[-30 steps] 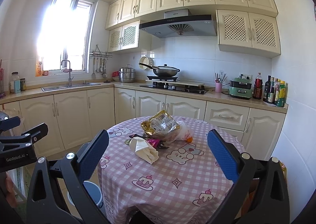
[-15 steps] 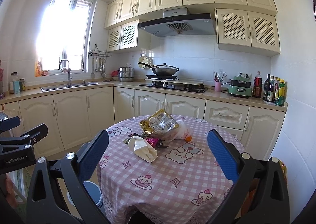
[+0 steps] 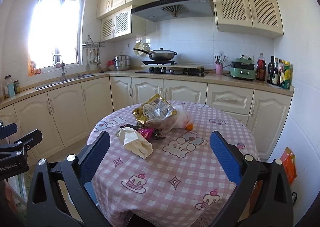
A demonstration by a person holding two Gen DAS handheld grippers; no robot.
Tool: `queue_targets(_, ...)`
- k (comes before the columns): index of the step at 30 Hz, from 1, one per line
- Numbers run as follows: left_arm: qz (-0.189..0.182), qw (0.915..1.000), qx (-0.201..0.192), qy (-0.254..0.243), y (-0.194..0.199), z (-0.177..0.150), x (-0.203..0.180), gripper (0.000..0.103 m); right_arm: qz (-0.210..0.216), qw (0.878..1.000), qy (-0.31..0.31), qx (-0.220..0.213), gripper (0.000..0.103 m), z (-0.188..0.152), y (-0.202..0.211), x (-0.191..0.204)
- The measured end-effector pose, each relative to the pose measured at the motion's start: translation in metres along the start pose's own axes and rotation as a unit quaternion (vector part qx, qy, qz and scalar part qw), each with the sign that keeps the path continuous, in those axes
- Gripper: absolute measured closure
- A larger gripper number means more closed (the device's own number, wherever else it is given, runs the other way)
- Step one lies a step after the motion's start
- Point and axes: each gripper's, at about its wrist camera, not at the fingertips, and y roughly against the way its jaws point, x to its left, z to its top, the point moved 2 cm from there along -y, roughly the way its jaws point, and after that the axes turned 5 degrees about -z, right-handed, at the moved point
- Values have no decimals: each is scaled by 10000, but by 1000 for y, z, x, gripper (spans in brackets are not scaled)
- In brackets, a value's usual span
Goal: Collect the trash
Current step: 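Grasp the white tissue with the left tool while the right tool reaches the gold snack bag, then grasp the gold snack bag with the right tool while the left tool carries the tissue toward the bucket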
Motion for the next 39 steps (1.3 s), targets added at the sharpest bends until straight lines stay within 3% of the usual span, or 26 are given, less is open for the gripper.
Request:
queue_targets(4, -130, 9996, 235, 8, -29, -4, -10, 6, -43, 9997, -130, 214, 7, -6, -21, -11)
queue_targets(9, -569, 9971, 505, 0, -66, -6, -33, 6, -174, 9979, -347, 516, 7, -12, -50, -33)
queue_targets(20, -1523, 9827, 1054, -95, -158, -7, -102, 6, -344, 9929, -747, 854, 7, -22, -101, -74)
queue_targets(25, -1631, 9789, 1232, 15, -190, -6, -115, 6, -291, 9919, -788, 950, 7, -25, -117, -80)
queue_targets(28, -1650, 9773, 1328, 77, -203, -4, -115, 30, -245, 9915, -766, 1023, 7, -26, -126, -79)
queue_targets(31, -2040, 9678, 1453, 261, -210, -7, -113, 56, -173, 9913, -749, 1069, 7, -26, -132, -75)
queue_targets(35, -2119, 9682, 1299, 282, -205, -8, -105, 64, -61, 9916, -646, 1122, 7, -25, -141, -64)
queue_targets(39, -2135, 9702, 1081, 381, -192, -5, -87, 65, 66, 9917, -576, 1151, 7, -20, -150, -50)
